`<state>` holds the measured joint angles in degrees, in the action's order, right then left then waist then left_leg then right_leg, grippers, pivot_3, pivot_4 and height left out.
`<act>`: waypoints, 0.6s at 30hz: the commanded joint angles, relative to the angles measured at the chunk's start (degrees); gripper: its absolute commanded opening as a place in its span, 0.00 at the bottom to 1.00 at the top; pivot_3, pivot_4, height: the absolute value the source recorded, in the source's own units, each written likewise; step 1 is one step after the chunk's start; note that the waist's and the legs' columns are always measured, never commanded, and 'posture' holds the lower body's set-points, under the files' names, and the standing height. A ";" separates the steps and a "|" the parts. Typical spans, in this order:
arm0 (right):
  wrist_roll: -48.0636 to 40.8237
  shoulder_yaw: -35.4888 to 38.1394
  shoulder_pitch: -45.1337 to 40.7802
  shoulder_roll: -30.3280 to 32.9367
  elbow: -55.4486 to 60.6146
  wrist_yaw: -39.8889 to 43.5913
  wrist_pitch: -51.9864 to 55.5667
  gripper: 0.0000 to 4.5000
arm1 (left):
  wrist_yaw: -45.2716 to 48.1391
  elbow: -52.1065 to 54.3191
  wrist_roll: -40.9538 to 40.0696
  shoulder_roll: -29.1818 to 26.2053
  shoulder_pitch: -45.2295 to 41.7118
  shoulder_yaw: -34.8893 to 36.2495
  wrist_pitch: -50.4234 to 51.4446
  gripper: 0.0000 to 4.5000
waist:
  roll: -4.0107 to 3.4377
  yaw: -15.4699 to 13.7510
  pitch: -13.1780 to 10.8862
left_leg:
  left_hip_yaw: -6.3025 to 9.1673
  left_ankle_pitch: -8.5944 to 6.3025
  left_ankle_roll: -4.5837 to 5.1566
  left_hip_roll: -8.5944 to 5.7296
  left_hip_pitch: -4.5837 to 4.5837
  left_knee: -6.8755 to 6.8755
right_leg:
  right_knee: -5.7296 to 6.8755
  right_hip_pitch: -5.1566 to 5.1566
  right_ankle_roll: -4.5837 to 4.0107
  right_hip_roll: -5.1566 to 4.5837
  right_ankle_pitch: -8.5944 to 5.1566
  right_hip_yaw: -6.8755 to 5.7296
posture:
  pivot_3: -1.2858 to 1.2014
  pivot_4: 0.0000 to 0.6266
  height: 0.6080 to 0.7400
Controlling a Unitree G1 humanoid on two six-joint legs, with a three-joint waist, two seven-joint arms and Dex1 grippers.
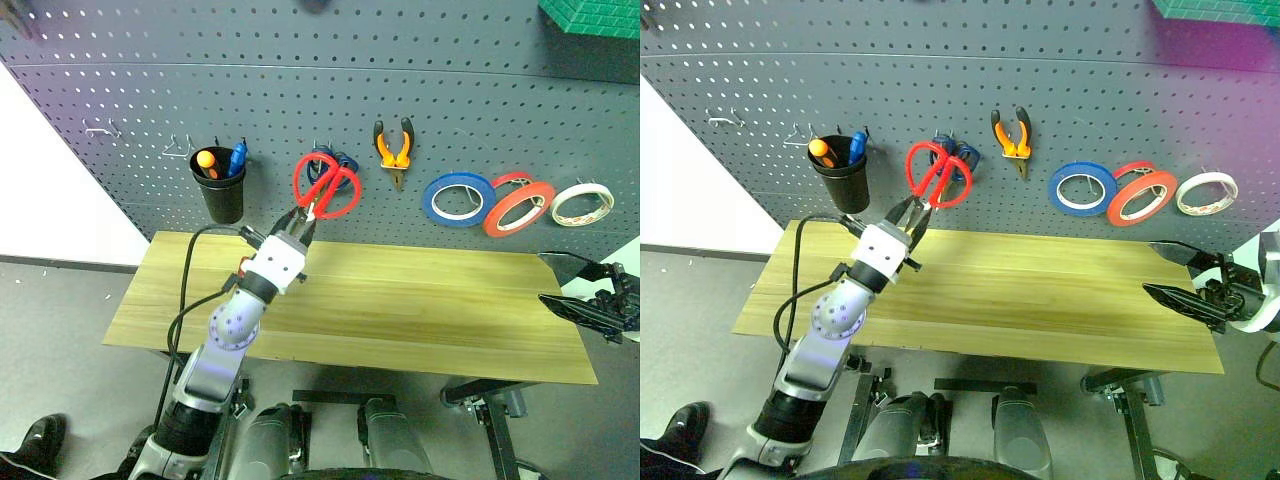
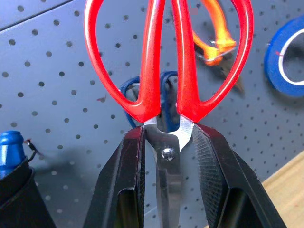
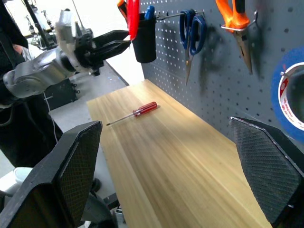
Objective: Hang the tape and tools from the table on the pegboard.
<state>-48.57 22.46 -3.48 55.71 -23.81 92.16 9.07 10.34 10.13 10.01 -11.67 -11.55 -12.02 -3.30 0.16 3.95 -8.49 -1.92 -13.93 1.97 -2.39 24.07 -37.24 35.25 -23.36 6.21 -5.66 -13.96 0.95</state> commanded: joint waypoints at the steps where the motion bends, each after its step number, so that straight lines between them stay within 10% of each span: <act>1: -1.06 0.67 -1.04 0.45 1.88 0.34 -0.31 1.00 | -0.10 -2.93 -1.51 1.40 -3.16 1.35 -1.24 0.25 | 0.00 0.00 0.00 | 0.00 0.00 0.00 0.00 0.00 -0.02 | 0.00 0.00 0.02 0.00 0.01 0.00 | 0.43 0.19 1.00; 18: -0.51 3.08 -0.33 -0.44 4.81 0.34 1.66 1.00 | 3.94 -13.03 -4.73 4.50 -7.92 1.77 -1.33 0.25 | 0.00 0.06 0.00 | -0.01 0.00 0.01 0.00 0.00 -0.07 | 0.01 0.01 0.09 0.02 0.08 0.01 | 0.43 0.20 1.00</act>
<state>-48.54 23.36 -3.42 55.21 -20.40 92.16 10.82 13.84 -3.47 6.23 -7.47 -18.17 -10.55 -3.38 0.16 4.01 -8.48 -1.93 -13.93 1.98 -2.39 24.07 -37.32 35.26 -23.35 6.29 -5.63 -13.88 0.96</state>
